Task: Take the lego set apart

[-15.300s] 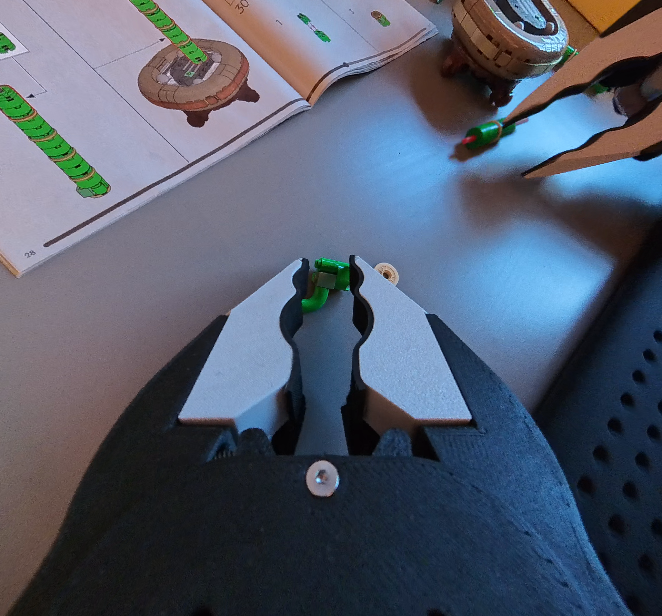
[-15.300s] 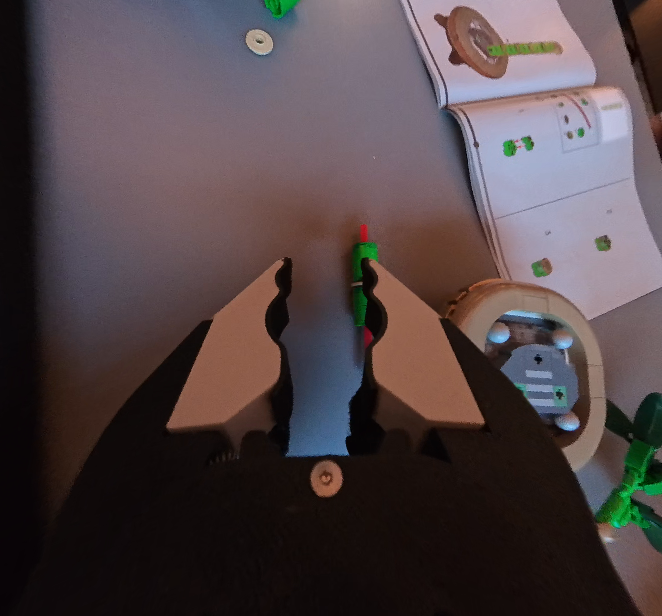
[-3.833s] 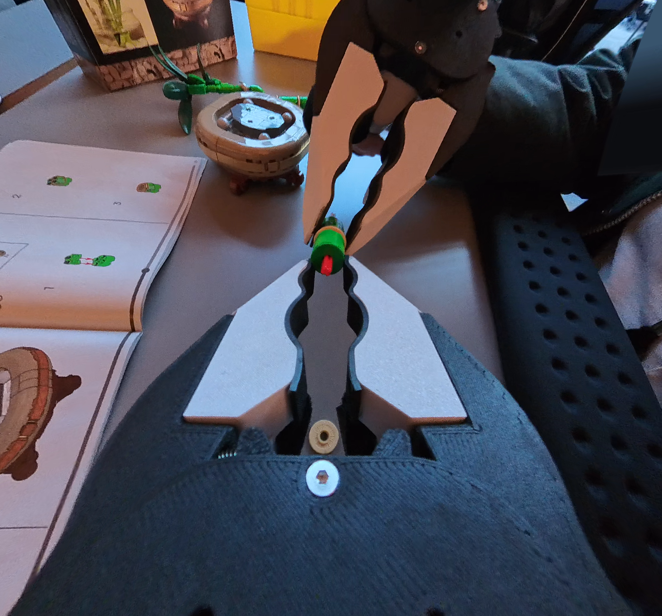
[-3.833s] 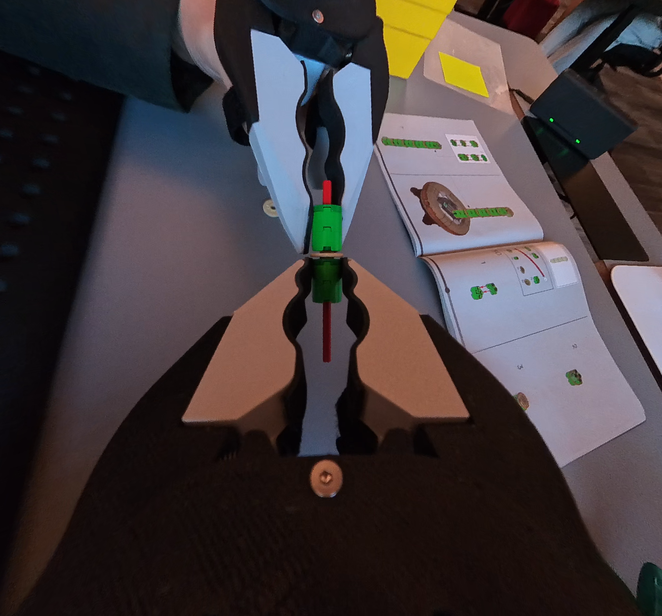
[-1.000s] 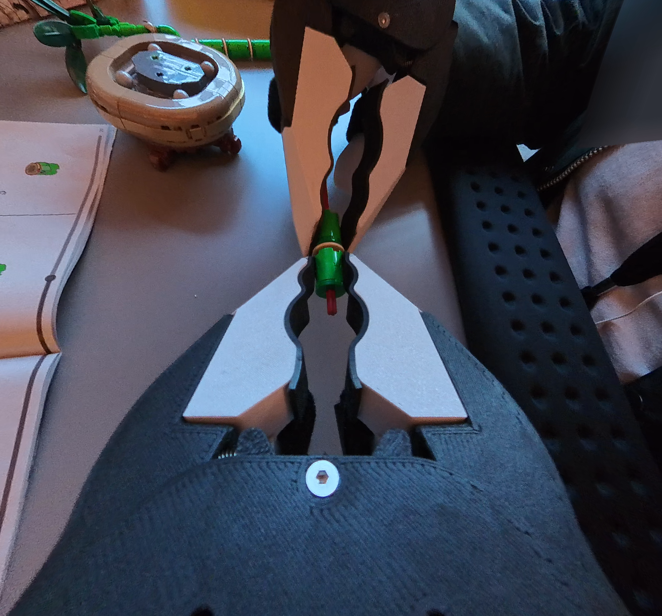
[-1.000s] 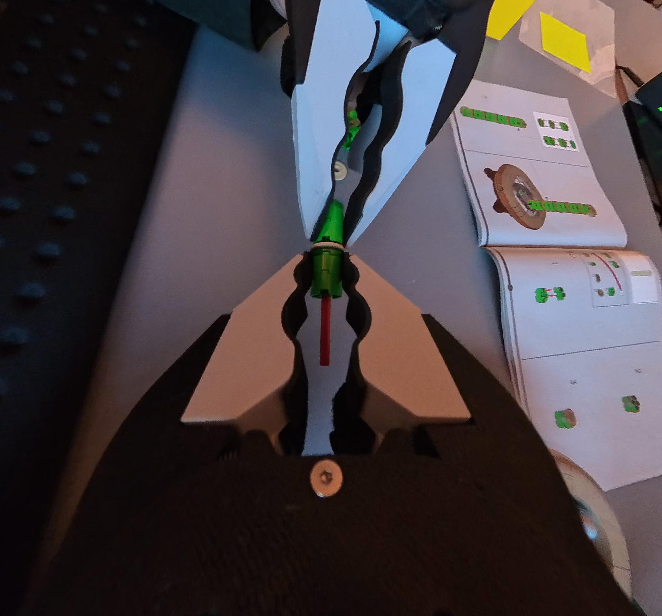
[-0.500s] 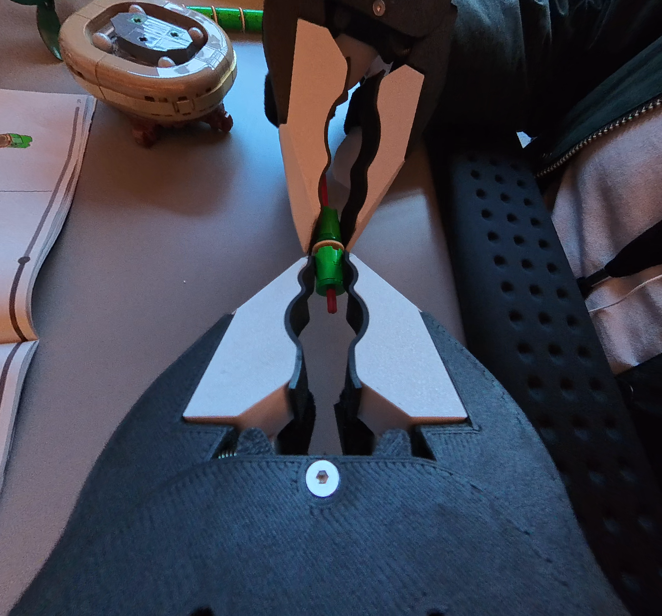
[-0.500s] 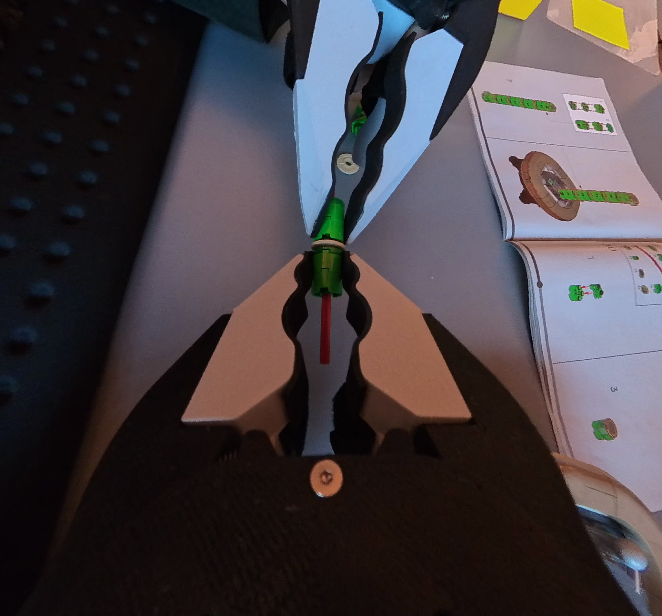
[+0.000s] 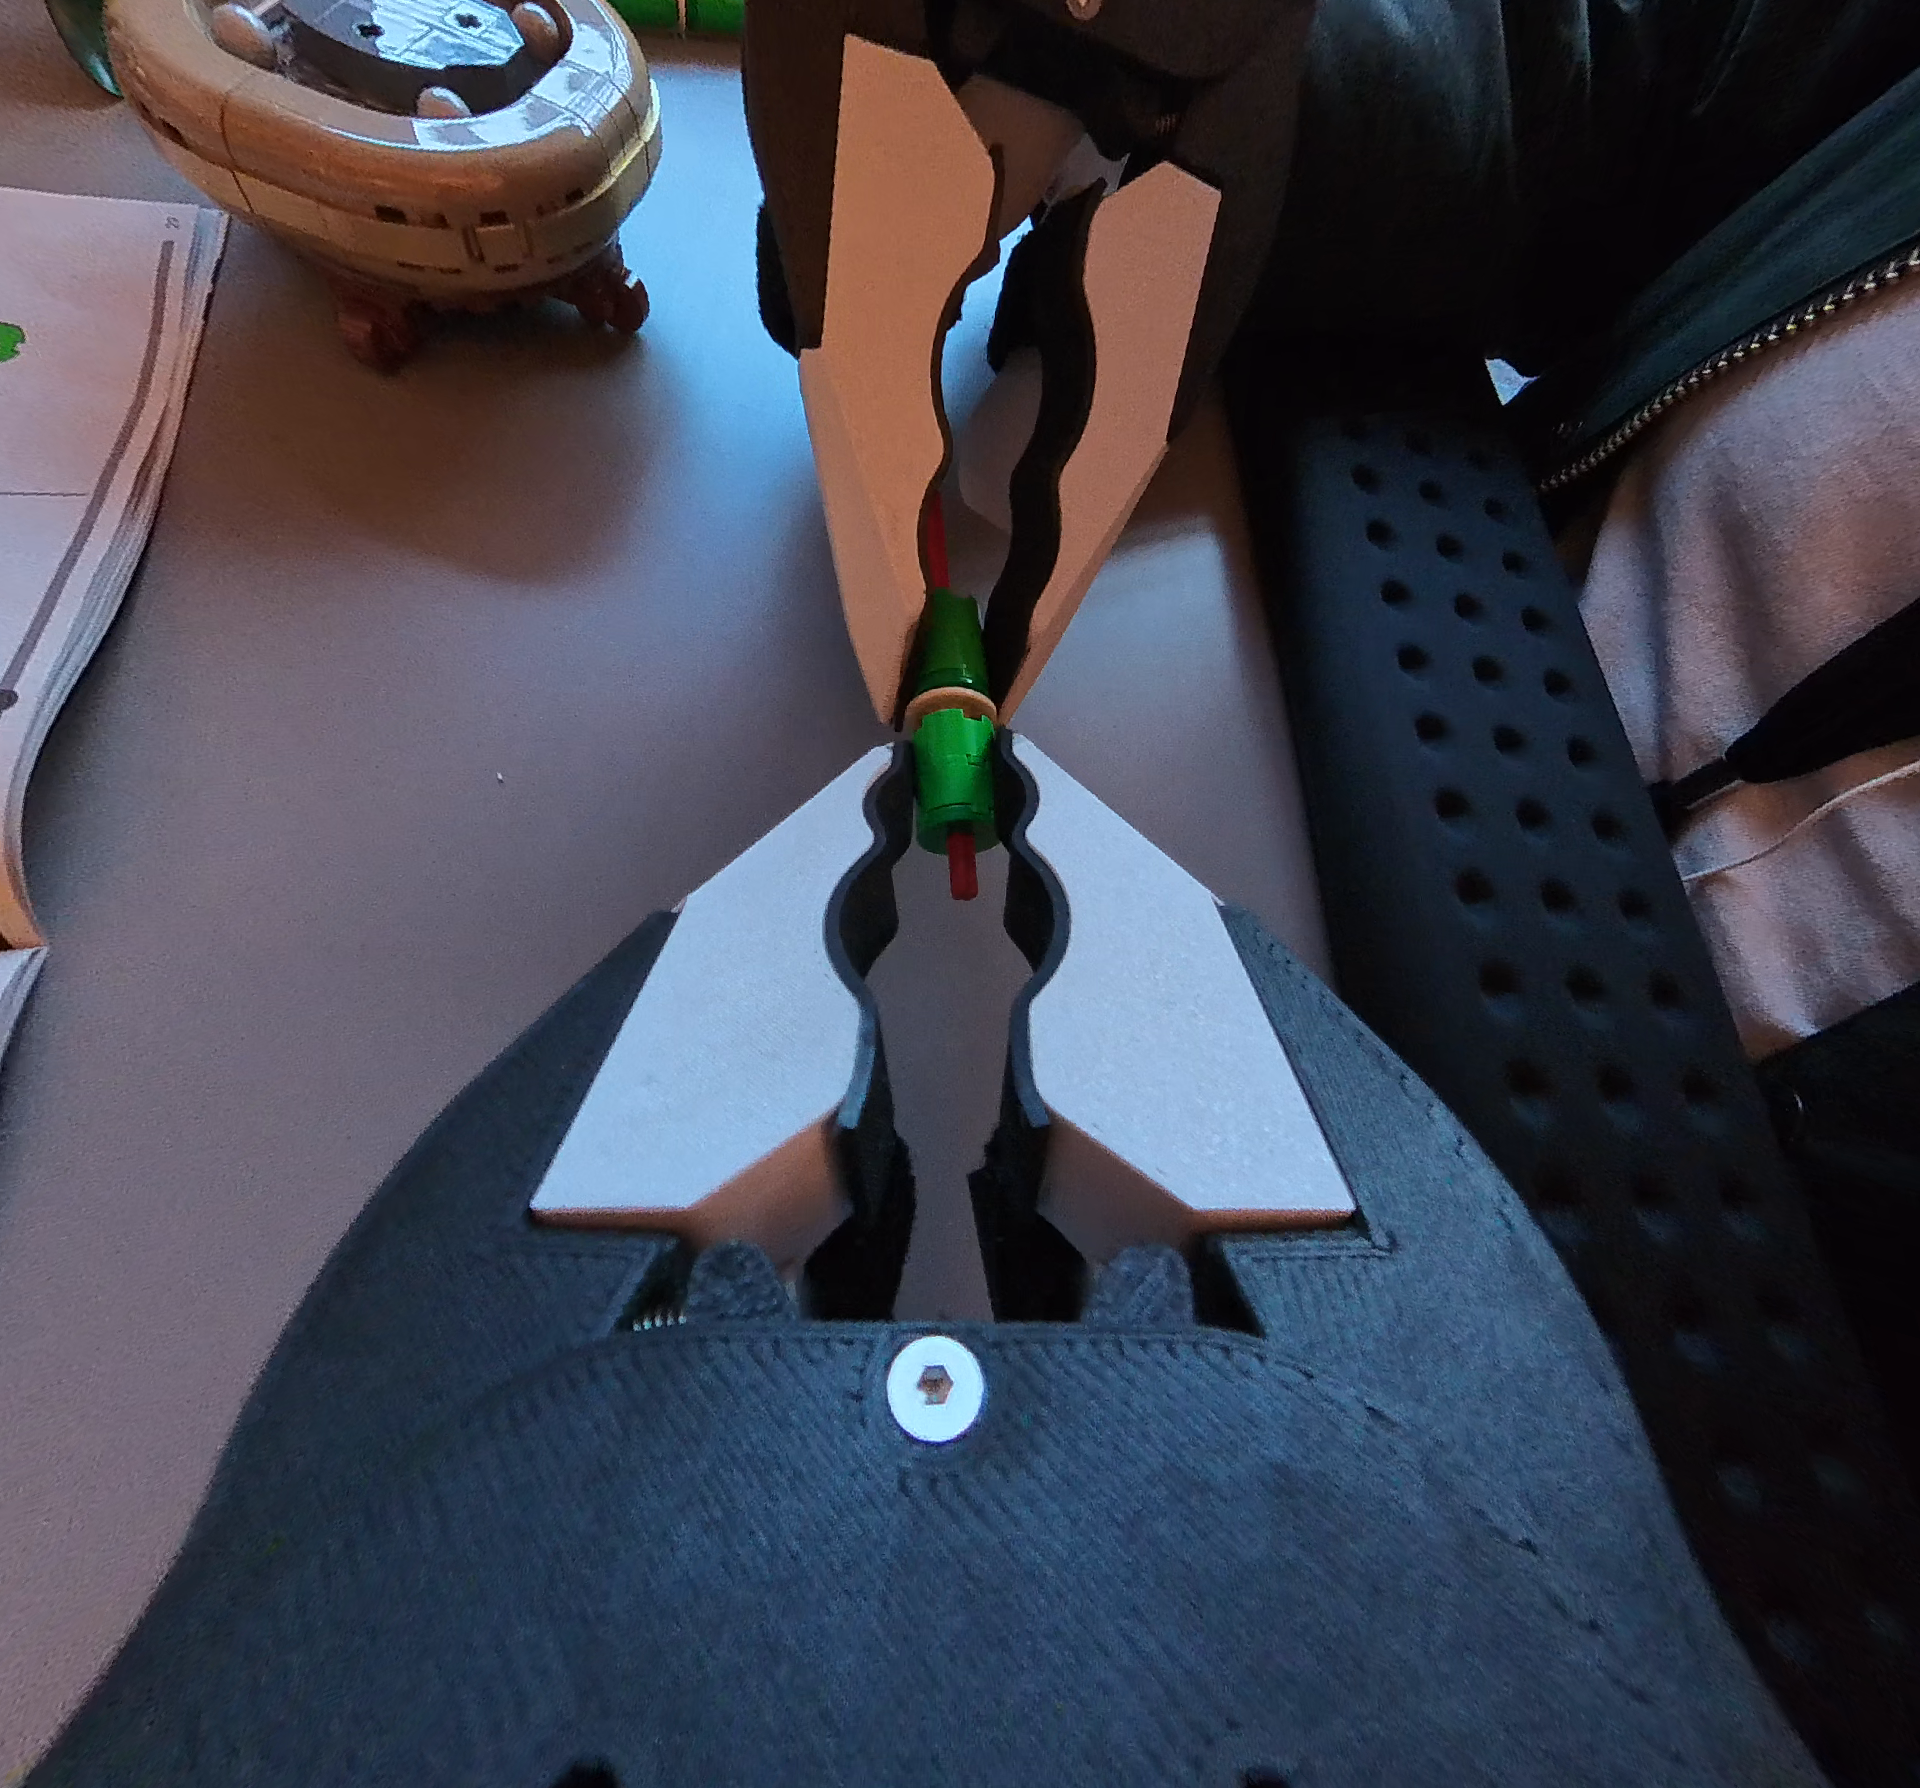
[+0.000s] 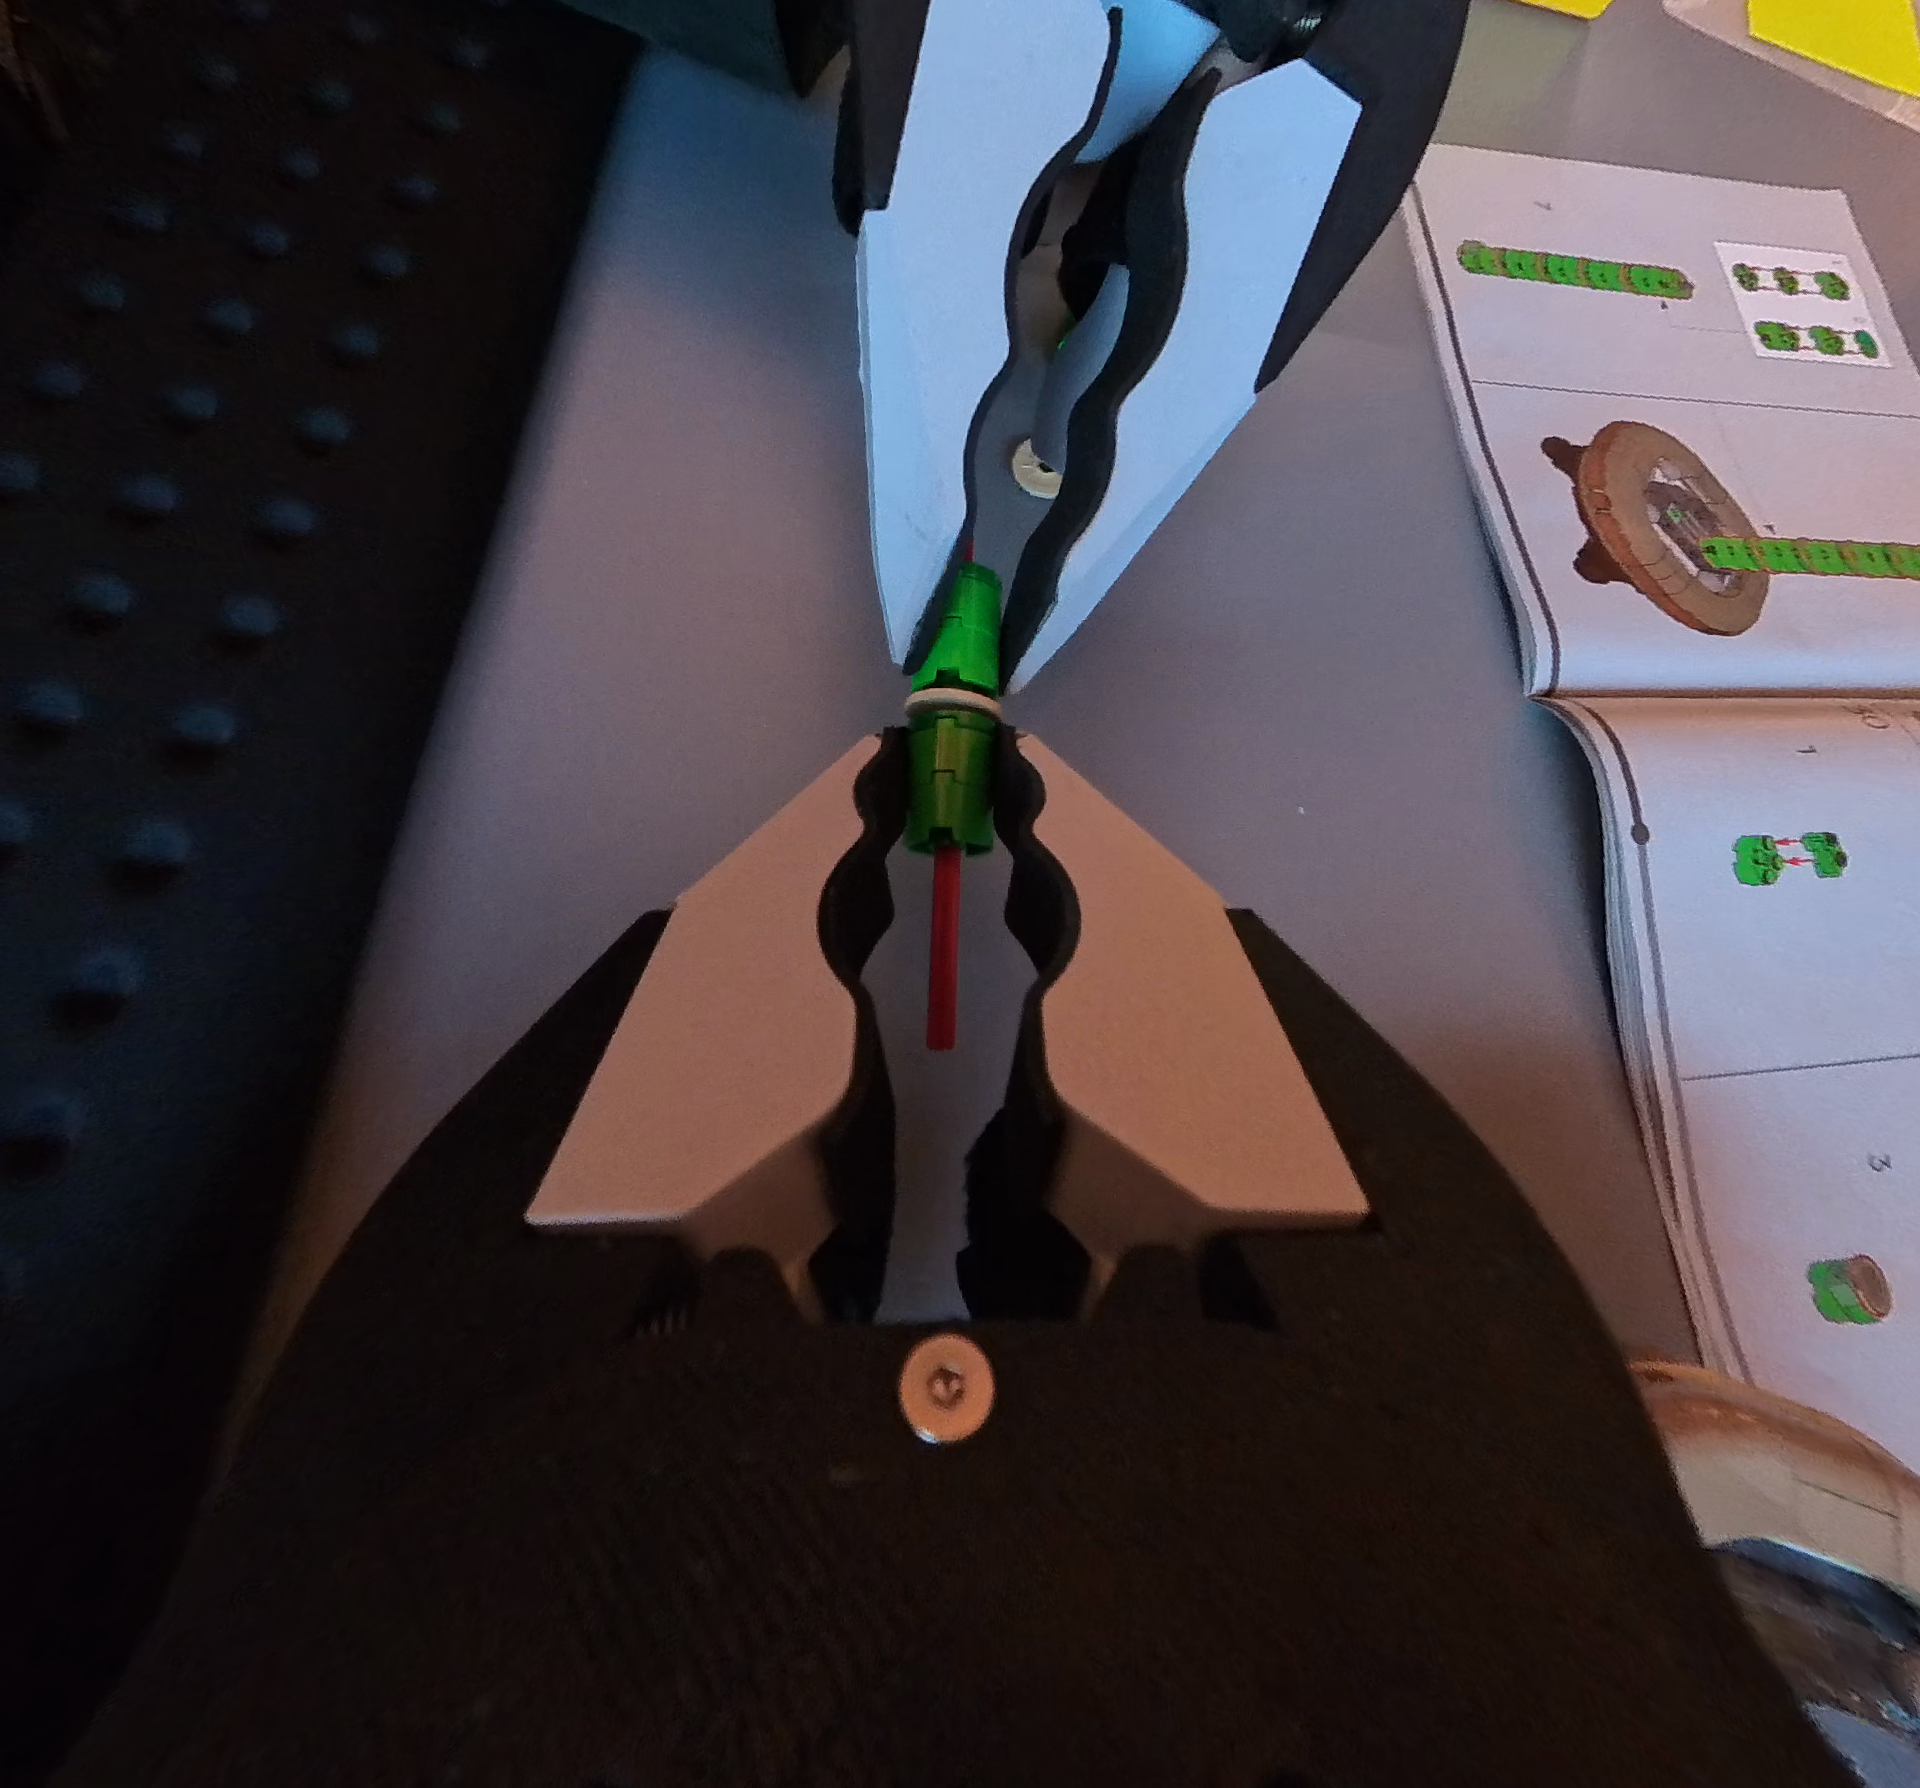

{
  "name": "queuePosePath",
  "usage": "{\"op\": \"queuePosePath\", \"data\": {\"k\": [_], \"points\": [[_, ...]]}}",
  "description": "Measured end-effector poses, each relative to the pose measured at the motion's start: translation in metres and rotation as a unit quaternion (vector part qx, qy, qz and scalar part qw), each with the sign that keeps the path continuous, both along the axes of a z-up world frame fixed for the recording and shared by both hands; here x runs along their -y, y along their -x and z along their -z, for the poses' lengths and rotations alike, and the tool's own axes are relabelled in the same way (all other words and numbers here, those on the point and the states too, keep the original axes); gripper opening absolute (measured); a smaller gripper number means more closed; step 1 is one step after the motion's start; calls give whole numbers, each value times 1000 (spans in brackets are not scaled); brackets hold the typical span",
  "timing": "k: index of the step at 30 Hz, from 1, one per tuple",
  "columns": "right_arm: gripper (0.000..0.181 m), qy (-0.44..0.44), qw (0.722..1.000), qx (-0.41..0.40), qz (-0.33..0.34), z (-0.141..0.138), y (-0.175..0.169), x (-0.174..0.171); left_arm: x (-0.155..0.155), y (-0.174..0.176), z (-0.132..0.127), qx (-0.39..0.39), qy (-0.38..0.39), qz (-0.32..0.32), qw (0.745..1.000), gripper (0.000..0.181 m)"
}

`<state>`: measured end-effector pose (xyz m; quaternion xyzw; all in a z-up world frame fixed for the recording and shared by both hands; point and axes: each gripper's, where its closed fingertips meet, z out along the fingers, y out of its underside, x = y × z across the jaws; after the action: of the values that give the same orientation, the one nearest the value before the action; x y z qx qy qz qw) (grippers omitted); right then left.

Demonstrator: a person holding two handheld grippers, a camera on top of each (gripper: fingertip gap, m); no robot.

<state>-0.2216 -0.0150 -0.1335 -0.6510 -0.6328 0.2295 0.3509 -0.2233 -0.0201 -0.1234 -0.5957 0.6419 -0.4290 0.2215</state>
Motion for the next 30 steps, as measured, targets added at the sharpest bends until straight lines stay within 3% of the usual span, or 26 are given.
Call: {"op": "queuePosePath", "data": {"k": [30], "points": [[18, 13, 1000, -8, -7, 0, 0, 3, 2, 8, -1, 1, 2, 0, 1000, 14]]}}
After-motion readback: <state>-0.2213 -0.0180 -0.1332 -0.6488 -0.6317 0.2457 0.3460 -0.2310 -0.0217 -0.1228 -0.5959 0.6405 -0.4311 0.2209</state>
